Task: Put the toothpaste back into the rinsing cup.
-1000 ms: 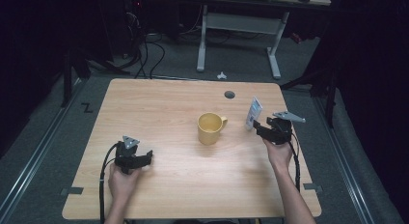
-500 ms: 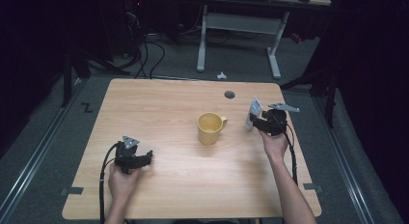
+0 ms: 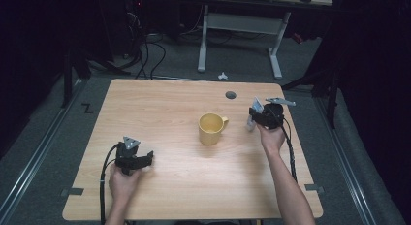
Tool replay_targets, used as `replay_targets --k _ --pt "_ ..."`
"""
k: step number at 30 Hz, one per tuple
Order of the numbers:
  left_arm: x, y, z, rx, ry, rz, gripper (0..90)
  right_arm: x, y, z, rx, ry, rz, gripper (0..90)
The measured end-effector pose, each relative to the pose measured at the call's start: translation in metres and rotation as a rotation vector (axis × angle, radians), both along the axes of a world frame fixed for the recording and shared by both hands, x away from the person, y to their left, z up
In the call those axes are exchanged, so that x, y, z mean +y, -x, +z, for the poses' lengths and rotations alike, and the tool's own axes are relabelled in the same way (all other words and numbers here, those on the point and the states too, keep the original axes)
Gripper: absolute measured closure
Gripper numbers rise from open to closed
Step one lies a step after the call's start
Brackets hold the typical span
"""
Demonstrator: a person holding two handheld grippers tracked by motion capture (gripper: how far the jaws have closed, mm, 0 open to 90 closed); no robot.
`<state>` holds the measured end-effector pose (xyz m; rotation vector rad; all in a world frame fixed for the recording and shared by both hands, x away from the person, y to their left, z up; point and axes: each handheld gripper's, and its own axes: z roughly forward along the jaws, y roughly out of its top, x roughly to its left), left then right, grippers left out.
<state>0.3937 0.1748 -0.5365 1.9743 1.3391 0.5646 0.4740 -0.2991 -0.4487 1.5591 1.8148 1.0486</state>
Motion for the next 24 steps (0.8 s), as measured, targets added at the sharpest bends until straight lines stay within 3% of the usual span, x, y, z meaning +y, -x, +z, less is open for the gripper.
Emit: replay_targets --k 12,24 --pt "-0.0001 0.0000 0.0000 0.000 0.000 0.000 21.4 -0.0025 -0.0069 -0.0058 0.019 0.019 0.000 62.5" --pt "-0.0002 0.0000 0.0001 0.002 -0.002 -0.001 21.5 -0.0009 -0.0065 -0.0054 0.002 0.076 0.008 68.5"
